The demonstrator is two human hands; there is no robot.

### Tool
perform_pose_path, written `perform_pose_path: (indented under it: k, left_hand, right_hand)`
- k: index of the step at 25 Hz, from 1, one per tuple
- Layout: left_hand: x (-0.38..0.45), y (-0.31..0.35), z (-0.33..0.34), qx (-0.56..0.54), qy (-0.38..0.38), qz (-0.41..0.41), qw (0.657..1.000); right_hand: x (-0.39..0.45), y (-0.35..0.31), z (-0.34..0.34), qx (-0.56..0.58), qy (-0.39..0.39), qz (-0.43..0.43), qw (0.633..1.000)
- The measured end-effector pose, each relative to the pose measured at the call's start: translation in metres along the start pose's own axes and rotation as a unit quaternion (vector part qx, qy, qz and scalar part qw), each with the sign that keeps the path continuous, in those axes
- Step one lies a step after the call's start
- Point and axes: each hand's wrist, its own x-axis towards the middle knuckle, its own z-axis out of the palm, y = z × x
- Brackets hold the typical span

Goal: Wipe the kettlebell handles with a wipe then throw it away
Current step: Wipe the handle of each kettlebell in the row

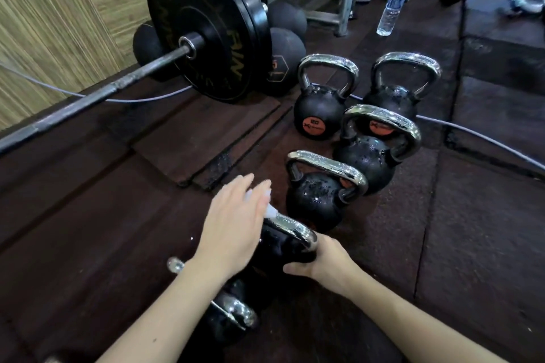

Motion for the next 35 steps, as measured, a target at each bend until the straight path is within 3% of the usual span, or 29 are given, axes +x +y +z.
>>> perform_pose_path:
  k: [3, 6, 9, 10, 13, 16, 19, 21, 23, 26, 28, 31, 34, 35]
  left_hand:
    - [-0.006, 0.011, 0.01, 0.052, -0.029, 0.008, 0.998]
    - [-0.012, 0.044, 0.022, 0.082, -0.014, 0.119, 0.989]
    - [-0.017, 0.078, 0.036, 0.173, -0.069, 0.233, 0.954]
    - [-0.015, 0.083, 0.035, 0.202, -0.091, 0.252, 0.942]
    - [-0.005, 0.066, 0.023, 0.179, -0.049, 0.293, 0.938]
    - [0.013, 0.02, 0.005, 0.155, -0.064, 0.209, 0.963]
    - [0.034, -0.023, -0.012, 0.104, -0.186, 0.029, 0.977]
    - [0.049, -0.033, -0.023, -0.005, -0.26, -0.05, 0.964]
    - [0.054, -0.021, -0.029, 0.0, -0.303, -0.064, 0.951]
    - [0.039, 0.04, -0.024, 0.202, -0.289, 0.099, 0.93]
    - [0.023, 0.084, -0.007, 0.257, -0.269, 0.134, 0.918]
    - [0.003, 0.106, 0.018, 0.23, -0.241, 0.137, 0.933]
    - [-0.014, 0.052, 0.02, 0.135, -0.098, 0.273, 0.947]
    - [-0.015, 0.028, 0.017, 0.098, -0.085, 0.28, 0.951]
  right_hand:
    - [0.008, 0.006, 0.015, -0.014, 0.02, 0.014, 1.0]
    - [0.011, 0.006, 0.022, -0.048, 0.054, 0.02, 0.997]
    - [0.011, 0.01, 0.022, -0.088, 0.053, -0.007, 0.995]
    - [0.013, 0.015, 0.023, -0.089, 0.049, -0.016, 0.995]
    - [0.012, 0.006, 0.025, -0.096, 0.055, -0.007, 0.994]
    - [0.013, 0.002, 0.023, -0.006, 0.056, 0.019, 0.998]
    - [0.009, 0.002, 0.019, 0.028, 0.05, 0.015, 0.998]
    - [0.009, 0.001, 0.016, 0.034, 0.047, 0.01, 0.998]
    - [0.011, 0.001, 0.017, 0.03, 0.053, 0.008, 0.998]
    - [0.014, 0.01, 0.018, -0.019, 0.063, 0.008, 0.998]
    - [0.014, 0.009, 0.022, -0.071, 0.076, -0.022, 0.994]
    - [0.016, 0.0, 0.027, -0.111, 0.124, -0.051, 0.985]
    - [0.022, 0.005, 0.029, -0.115, 0.119, -0.029, 0.986]
    - [0.021, 0.007, 0.026, -0.096, 0.093, -0.005, 0.991]
